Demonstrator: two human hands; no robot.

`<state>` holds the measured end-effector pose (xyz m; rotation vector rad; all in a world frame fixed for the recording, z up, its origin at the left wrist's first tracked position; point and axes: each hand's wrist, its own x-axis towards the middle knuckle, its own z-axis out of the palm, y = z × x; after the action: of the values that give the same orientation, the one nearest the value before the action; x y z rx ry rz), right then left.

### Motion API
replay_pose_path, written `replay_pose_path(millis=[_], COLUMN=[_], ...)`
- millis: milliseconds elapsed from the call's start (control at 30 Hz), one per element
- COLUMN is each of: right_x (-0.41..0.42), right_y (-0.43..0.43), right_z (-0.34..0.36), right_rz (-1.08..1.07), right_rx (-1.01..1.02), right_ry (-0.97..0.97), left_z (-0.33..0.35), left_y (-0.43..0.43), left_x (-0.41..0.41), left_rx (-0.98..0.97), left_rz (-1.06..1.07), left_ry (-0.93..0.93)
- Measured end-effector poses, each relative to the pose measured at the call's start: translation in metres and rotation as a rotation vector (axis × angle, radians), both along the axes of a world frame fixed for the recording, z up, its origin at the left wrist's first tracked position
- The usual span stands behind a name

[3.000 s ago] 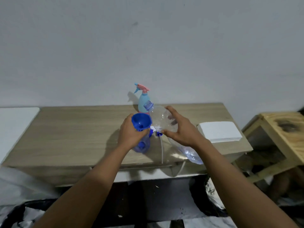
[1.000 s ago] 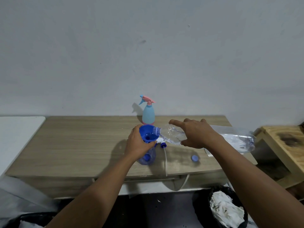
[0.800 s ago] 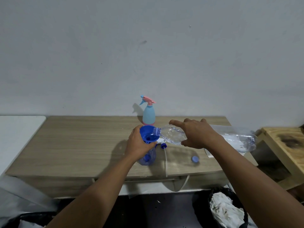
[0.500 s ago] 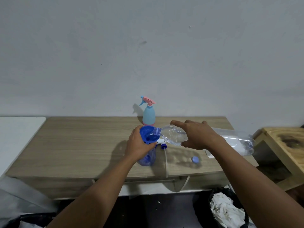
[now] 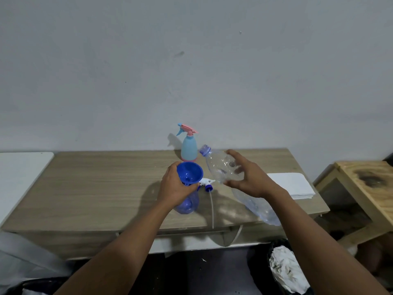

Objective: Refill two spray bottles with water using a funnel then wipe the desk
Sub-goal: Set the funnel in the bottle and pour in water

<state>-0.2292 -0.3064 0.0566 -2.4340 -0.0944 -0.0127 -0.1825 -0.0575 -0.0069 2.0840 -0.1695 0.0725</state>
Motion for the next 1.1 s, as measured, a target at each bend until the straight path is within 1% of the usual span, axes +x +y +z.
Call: replay_pose_path(millis=[133,233,333,533,667,967,1033,1100], right_x=[0.005,0.01,0.012,0.027,0.042,0.05,0.047,0.04], right_y=[-0.008,-0.013,-0.015,-0.001,0.003,-0.001,0.0,0.005], right_z=[-0.007,-0.013,-0.025,-0.04,-0.041,-0.041,-0.04,-0.039], right_rz=[-0.11,-0.245,-0.368,-0.515,-0.544,-0.56,-0.587,-0.663], right_rx=[0.221,0.316,0.335,0.403,0.412,0.4,0.415,0.444], right_ry=[-0.122,-0.188,-0.235,-0.272,-0.301,-0.265,-0.269,-0.328], left_z=[0.0,0.0,-0.001,0.001,0.0,-0.006,-0.007,-0.008], left_y=[0.0,0.0,0.0,0.001,0.002,0.0,0.0,0.0], left_x=[0.0,-0.001,-0.002,-0.002,-0.002,0.0,0.001,0.002], left_rx=[-0.011,-0.012,-0.018,-0.025,-0.017,-0.03,-0.027,-0.011], left_rz=[-0.007,-0.009,-0.011,-0.012,-0.014,-0.009,-0.012,-0.019], left_ry=[0.005,0.003,0.025,0.053,0.05,0.034,0.032,0.028])
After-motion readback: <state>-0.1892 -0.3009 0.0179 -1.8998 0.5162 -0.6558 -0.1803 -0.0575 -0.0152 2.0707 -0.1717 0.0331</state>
